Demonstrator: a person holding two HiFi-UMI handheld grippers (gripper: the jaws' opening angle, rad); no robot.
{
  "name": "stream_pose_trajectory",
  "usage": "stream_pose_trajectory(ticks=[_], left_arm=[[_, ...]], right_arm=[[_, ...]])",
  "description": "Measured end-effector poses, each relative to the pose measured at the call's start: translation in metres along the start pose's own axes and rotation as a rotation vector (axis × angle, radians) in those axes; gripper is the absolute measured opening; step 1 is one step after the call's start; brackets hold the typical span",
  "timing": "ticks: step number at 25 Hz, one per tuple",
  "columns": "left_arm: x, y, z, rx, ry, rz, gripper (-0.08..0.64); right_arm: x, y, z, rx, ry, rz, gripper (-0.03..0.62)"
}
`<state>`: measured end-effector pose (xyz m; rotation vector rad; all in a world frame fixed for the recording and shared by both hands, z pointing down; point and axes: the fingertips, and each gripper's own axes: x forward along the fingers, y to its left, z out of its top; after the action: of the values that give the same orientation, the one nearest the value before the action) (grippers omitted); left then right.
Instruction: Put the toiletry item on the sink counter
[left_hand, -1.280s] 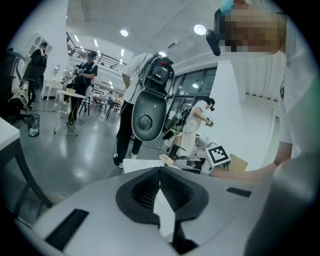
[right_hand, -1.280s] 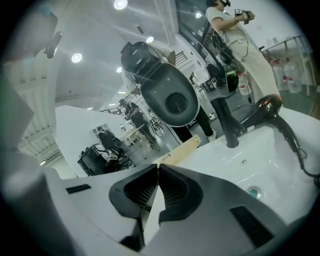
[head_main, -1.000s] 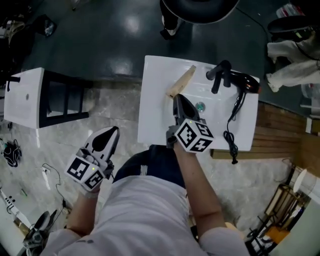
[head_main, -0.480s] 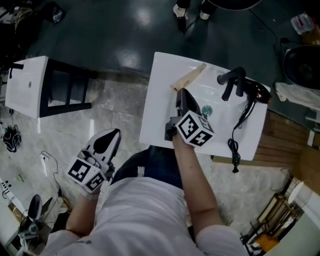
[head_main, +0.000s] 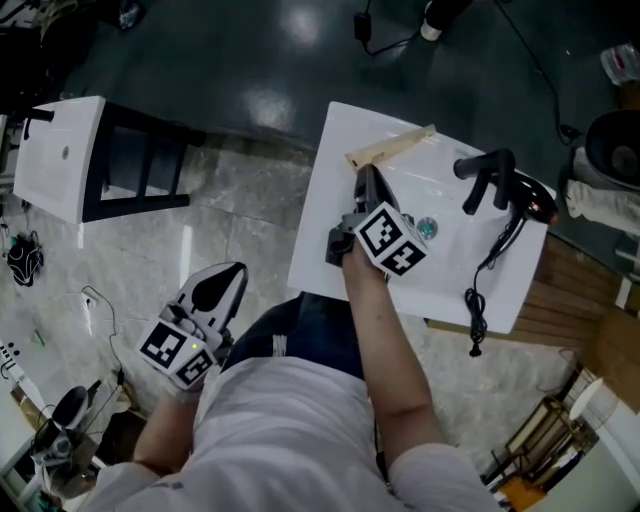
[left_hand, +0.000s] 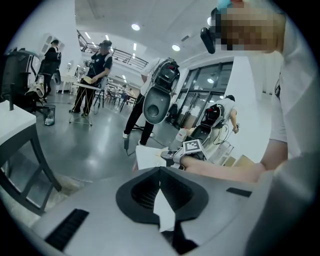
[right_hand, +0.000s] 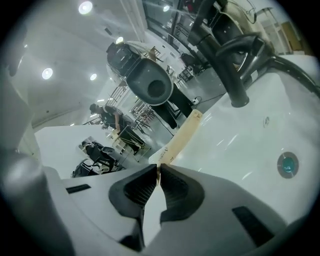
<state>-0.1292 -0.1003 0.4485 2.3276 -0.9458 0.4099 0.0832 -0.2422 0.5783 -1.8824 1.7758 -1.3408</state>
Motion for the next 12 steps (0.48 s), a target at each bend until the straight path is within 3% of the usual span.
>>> stream_pose_trajectory(ticks=[12], left_arm=[[-0.004, 0.017, -0.001, -0.024, 0.001, 0.023, 0.017]], right_arm=[[0.037, 0.005, -0.008, 0.129, 0.011, -0.025, 0.029]])
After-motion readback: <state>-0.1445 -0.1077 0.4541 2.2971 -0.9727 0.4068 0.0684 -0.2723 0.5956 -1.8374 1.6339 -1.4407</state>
